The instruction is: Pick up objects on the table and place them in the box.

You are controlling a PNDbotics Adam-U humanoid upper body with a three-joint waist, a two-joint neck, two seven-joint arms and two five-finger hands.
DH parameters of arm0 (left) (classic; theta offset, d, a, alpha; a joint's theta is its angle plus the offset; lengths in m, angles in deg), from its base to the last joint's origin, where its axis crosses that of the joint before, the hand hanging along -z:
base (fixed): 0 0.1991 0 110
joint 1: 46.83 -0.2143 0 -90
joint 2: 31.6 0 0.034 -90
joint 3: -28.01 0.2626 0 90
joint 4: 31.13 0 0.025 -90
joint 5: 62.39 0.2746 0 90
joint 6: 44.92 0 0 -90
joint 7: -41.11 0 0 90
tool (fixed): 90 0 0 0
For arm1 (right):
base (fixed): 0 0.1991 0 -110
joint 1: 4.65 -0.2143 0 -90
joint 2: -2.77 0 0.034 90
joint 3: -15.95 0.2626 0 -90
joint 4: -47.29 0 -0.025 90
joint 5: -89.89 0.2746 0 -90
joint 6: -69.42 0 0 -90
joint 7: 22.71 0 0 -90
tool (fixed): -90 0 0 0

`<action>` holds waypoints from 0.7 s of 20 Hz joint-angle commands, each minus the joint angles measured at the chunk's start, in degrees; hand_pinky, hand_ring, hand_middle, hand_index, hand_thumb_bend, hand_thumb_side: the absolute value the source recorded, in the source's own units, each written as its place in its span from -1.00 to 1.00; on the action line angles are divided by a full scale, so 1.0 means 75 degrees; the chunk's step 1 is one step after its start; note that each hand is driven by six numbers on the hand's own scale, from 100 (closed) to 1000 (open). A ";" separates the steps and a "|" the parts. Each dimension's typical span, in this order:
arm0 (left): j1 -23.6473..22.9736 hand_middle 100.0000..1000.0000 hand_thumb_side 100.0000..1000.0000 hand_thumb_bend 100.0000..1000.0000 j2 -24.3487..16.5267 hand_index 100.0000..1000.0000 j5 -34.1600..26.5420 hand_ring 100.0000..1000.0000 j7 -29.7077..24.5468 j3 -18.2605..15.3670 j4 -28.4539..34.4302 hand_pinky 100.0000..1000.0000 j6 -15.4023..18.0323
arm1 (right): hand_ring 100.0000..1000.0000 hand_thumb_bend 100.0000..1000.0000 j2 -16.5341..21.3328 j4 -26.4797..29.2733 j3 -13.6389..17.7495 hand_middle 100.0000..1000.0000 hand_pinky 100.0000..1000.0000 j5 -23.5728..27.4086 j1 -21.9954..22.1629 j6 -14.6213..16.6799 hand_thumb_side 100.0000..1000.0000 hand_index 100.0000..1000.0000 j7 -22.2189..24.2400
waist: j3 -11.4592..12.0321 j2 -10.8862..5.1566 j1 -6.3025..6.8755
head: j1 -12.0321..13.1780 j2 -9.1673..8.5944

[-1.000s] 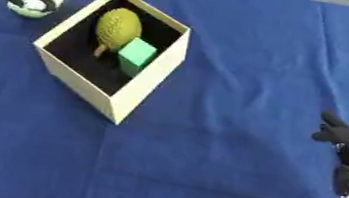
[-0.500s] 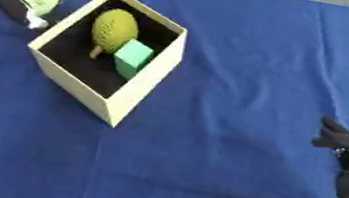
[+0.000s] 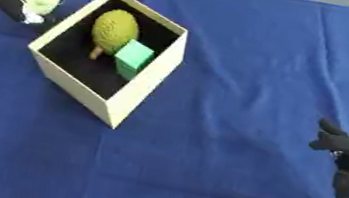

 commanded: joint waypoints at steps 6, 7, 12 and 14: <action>0.0129 0.73 -0.33 -0.48 -0.0332 0.97 0.0027 0.92 -0.0022 -0.0231 -0.0053 1.00 -0.0442 | 1.00 -1.00 0.0003 0.0113 -0.0016 0.29 1.00 -0.0087 -0.0051 -0.0093 -0.08 0.57 0.0039 | 0.0007 -0.0101 -0.0023 | -0.0018 -0.0111; 0.0131 0.73 -0.32 -0.47 -0.0322 0.97 0.0080 0.92 -0.0041 -0.0248 -0.0106 1.00 -0.0500 | 1.00 -1.00 -0.0008 0.0113 -0.0017 0.29 1.00 -0.0093 -0.0053 -0.0104 -0.08 0.57 0.0042 | -0.0003 -0.0093 -0.0024 | -0.0017 -0.0117; 0.0150 0.73 -0.20 -0.51 -0.0281 0.96 0.0289 0.92 -0.0132 -0.0355 -0.0429 1.00 -0.0728 | 1.00 -1.00 -0.0087 0.0113 -0.0022 0.29 1.00 -0.0153 -0.0076 -0.0181 -0.07 0.57 0.0054 | -0.0069 -0.0033 -0.0009 | -0.0010 -0.0157; 0.0158 0.73 -0.15 -0.53 -0.0274 0.96 0.0329 0.92 -0.0173 -0.0401 -0.0531 1.00 -0.0803 | 1.00 -1.00 -0.0106 0.0113 -0.0021 0.28 1.00 -0.0167 -0.0090 -0.0205 -0.06 0.56 0.0040 | -0.0087 -0.0012 -0.0002 | -0.0004 -0.0175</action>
